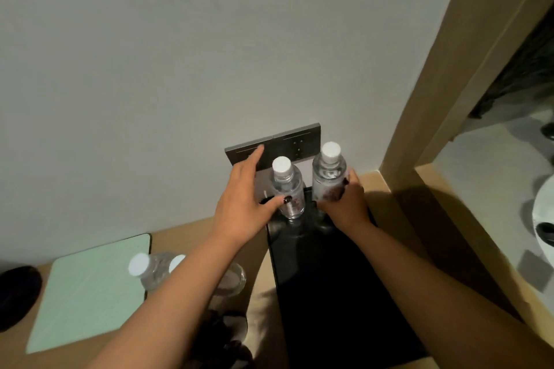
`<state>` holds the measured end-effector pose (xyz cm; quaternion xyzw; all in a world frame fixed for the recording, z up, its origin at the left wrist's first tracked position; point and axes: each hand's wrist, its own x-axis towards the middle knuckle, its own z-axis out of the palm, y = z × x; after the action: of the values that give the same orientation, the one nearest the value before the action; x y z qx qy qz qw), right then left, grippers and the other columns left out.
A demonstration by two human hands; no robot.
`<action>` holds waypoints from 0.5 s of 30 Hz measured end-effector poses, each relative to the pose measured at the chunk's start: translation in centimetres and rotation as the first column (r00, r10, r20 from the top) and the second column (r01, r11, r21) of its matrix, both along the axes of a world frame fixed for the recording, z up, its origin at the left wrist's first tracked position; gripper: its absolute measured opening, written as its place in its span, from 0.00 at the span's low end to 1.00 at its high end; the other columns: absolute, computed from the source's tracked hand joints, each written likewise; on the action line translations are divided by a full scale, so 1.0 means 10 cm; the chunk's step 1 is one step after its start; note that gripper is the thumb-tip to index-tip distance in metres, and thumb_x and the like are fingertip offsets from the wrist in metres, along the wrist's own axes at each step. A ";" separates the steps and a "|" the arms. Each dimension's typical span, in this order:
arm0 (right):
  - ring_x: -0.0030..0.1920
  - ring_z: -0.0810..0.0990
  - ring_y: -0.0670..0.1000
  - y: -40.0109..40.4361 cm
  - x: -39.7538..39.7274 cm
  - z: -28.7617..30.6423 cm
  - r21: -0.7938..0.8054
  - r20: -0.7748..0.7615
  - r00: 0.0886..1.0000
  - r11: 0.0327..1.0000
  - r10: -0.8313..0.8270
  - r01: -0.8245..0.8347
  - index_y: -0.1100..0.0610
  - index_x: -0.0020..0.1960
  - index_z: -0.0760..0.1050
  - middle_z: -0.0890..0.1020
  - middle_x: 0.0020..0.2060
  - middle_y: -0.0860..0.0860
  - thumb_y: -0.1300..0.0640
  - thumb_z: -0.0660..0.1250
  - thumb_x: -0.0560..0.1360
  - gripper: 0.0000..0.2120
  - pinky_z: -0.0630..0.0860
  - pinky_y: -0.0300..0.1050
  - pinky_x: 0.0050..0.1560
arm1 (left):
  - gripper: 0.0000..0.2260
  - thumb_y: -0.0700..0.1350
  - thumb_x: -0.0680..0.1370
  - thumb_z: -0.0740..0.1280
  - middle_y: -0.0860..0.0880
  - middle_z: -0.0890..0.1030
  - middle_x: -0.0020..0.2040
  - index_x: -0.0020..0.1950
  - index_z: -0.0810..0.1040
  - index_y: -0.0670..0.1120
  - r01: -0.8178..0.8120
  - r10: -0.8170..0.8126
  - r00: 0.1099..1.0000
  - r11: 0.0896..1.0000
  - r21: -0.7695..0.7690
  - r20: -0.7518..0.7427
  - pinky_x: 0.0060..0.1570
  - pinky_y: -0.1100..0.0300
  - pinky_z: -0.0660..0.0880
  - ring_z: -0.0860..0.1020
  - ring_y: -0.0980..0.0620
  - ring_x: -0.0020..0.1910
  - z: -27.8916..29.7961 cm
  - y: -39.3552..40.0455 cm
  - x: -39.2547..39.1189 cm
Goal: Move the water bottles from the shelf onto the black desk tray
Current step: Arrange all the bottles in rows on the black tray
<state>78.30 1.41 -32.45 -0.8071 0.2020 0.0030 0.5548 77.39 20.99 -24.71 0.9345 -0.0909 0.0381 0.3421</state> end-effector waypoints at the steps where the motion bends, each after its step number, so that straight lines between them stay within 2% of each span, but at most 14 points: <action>1: 0.71 0.65 0.57 0.04 -0.06 0.07 -0.007 -0.058 0.998 1.000 -0.026 0.026 0.57 0.75 0.56 0.65 0.72 0.58 0.59 0.79 0.60 0.50 0.65 0.53 0.70 | 0.39 0.50 0.70 0.75 0.51 0.71 0.66 0.76 0.58 0.55 -0.038 0.038 0.999 0.999 -0.016 0.011 0.60 0.56 0.73 0.73 0.56 0.60 0.07 0.08 -0.06; 3: 0.72 0.63 0.60 0.12 -0.21 0.14 -0.040 -0.135 0.987 0.995 -0.093 0.088 0.59 0.76 0.52 0.60 0.73 0.60 0.64 0.76 0.66 0.47 0.63 0.50 0.70 | 0.31 0.49 0.74 0.72 0.53 0.74 0.63 0.74 0.63 0.54 -0.128 0.129 0.991 0.992 -0.021 0.034 0.58 0.60 0.72 0.73 0.59 0.57 0.23 0.28 -0.20; 6: 0.70 0.64 0.62 0.30 -0.46 0.29 -0.094 -0.175 0.975 0.988 -0.137 0.122 0.62 0.75 0.54 0.62 0.71 0.63 0.62 0.75 0.68 0.43 0.61 0.50 0.71 | 0.22 0.48 0.76 0.69 0.54 0.77 0.59 0.69 0.70 0.52 -0.234 0.235 0.970 0.972 -0.032 0.062 0.58 0.57 0.73 0.76 0.57 0.57 0.41 0.69 -0.47; 8: 0.70 0.62 0.63 0.44 -0.60 0.44 -0.080 -0.182 0.978 0.993 -0.097 0.084 0.62 0.74 0.56 0.62 0.70 0.63 0.60 0.74 0.68 0.40 0.60 0.51 0.71 | 0.18 0.48 0.77 0.67 0.52 0.79 0.58 0.66 0.74 0.50 -0.277 0.277 0.957 0.961 -0.018 0.082 0.58 0.57 0.73 0.77 0.55 0.58 0.46 0.97 -0.65; 11: 0.70 0.60 0.60 0.69 -0.74 0.72 -0.039 -0.113 0.992 0.997 0.055 -0.059 0.58 0.72 0.58 0.60 0.69 0.59 0.58 0.72 0.70 0.35 0.60 0.51 0.71 | 0.15 0.47 0.77 0.67 0.52 0.78 0.59 0.64 0.76 0.49 -0.352 0.352 0.935 0.936 -0.026 0.027 0.56 0.58 0.71 0.76 0.54 0.59 0.43 1.32 -0.91; 15: 0.66 0.67 0.51 1.10 -0.83 1.07 -0.029 0.014 0.949 0.949 0.316 -0.315 0.52 0.68 0.64 0.62 0.65 0.51 0.57 0.69 0.73 0.26 0.65 0.44 0.67 | 0.11 0.46 0.75 0.70 0.53 0.78 0.57 0.58 0.78 0.53 -0.426 0.396 0.898 0.891 -0.159 -0.192 0.56 0.55 0.72 0.76 0.53 0.59 0.19 1.56 -1.15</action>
<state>69.99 12.39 -21.70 -0.8363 0.0653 0.0812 0.5383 65.90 36.61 -22.84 0.8941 0.1402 0.0462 0.4229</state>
